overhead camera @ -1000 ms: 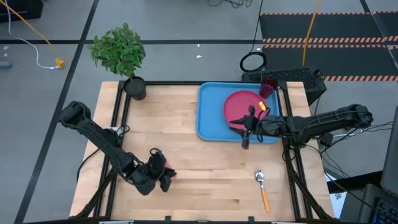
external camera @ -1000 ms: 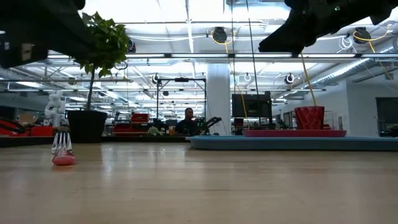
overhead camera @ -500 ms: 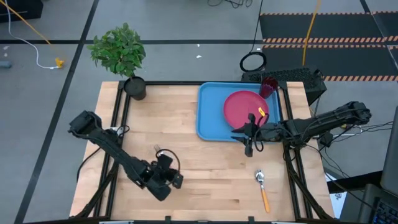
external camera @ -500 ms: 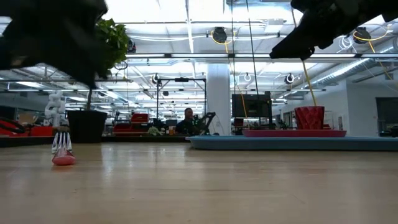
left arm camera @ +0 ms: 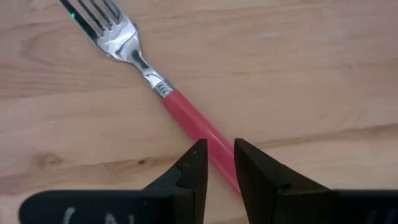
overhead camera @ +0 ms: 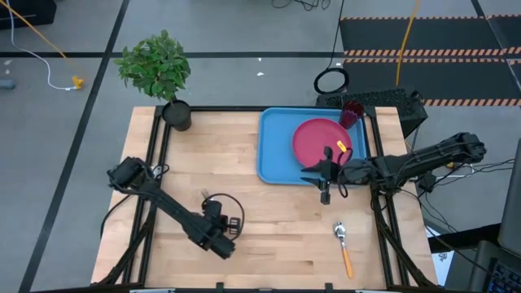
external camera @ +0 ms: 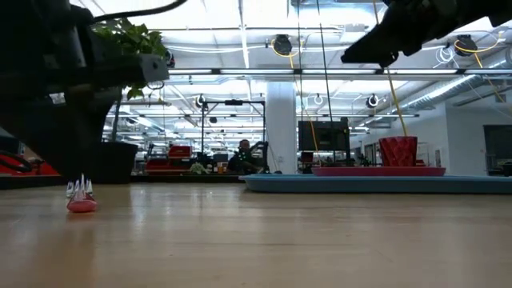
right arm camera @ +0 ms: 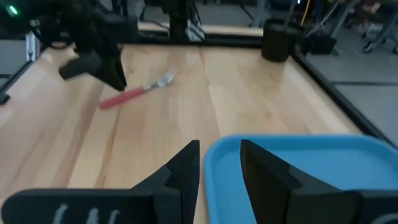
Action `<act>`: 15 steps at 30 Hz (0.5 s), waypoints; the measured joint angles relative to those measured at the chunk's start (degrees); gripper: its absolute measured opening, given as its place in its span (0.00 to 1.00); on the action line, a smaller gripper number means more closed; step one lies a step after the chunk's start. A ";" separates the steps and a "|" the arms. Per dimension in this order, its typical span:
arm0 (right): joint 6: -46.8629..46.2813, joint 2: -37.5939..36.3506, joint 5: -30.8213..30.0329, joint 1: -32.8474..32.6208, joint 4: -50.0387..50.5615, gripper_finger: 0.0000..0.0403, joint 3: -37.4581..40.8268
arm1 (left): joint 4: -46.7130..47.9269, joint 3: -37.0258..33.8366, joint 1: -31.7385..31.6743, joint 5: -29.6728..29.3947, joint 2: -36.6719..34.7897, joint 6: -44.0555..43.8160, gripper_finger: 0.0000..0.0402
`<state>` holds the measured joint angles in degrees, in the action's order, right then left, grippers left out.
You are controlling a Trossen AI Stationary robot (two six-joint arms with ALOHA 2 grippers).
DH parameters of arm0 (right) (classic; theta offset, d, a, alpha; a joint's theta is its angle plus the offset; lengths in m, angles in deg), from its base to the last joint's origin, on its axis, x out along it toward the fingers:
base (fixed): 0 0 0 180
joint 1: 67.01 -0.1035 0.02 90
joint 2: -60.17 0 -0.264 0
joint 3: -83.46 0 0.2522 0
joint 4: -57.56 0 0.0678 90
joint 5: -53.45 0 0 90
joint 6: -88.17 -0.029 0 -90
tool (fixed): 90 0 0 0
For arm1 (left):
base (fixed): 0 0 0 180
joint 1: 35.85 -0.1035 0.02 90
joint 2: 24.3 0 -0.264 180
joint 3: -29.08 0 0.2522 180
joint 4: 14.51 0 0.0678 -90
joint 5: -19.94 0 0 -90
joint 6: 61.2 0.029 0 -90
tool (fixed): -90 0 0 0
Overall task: Pick and place plate/cup/fork/spoon on tray
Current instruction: Put the pink fork on the blue tray to the left of the pink plate
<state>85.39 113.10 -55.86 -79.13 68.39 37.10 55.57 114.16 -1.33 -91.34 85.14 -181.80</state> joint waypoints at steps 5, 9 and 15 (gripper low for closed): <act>3.59 0.00 -0.04 0.04 -3.69 0.27 0.00 | 1.00 0.01 -1.14 0.75 0.02 0.06 0.25; 6.01 0.00 -0.03 0.65 -5.61 0.27 0.00 | 1.82 0.01 -1.65 0.77 0.04 -1.08 0.36; 6.51 0.00 0.07 1.22 -6.11 0.27 0.00 | 1.67 -1.56 -1.87 2.59 0.54 -5.20 0.48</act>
<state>91.89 113.10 -55.80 -77.91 62.29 37.10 57.24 112.60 -3.20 -88.75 85.68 -186.99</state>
